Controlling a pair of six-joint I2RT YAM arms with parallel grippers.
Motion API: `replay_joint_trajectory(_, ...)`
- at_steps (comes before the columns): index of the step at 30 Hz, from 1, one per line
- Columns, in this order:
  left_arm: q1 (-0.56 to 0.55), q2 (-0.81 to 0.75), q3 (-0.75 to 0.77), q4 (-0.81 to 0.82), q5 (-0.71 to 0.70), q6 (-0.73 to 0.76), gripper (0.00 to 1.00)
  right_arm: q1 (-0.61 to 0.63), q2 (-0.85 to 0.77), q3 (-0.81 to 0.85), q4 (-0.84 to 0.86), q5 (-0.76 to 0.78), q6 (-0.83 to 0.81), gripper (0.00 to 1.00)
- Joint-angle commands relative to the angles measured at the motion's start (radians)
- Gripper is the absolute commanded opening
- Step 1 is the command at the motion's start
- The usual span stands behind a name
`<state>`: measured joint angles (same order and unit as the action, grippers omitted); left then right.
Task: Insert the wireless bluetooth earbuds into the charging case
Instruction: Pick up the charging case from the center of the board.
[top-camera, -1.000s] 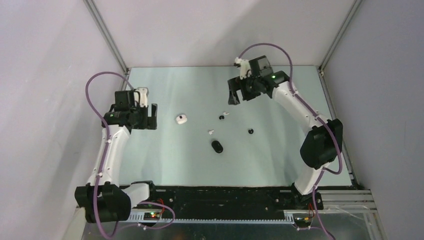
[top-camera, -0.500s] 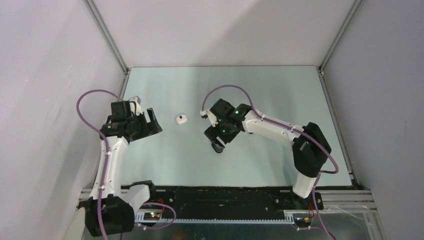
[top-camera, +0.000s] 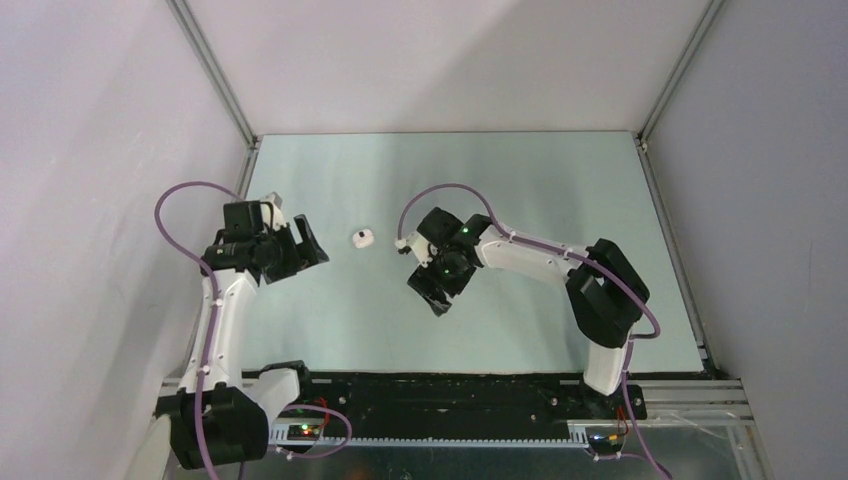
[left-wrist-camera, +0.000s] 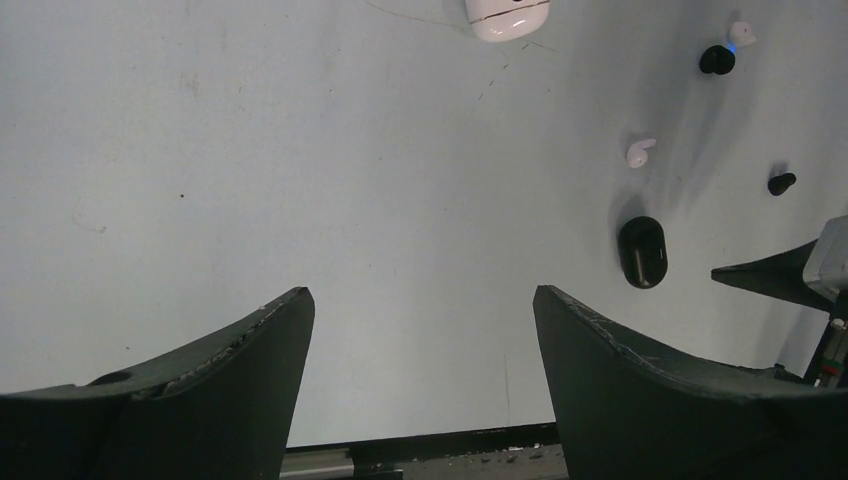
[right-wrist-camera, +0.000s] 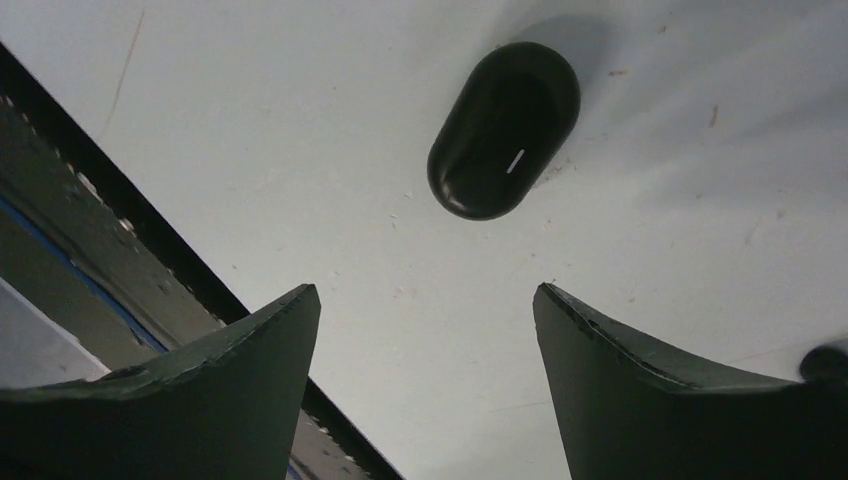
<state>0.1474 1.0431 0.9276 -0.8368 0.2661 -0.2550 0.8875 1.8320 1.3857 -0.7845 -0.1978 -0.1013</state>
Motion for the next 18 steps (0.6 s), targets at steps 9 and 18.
replay_joint_trajectory(9,0.009,-0.068,-0.003,0.033,0.014,-0.017,0.87,-0.129,0.024,0.046,0.106,-0.048,-0.605,0.77)
replay_joint_trajectory(18,0.009,-0.084,0.013,0.026,-0.011,-0.006,0.87,-0.104,0.109,0.047,0.201,0.033,-0.728,0.79)
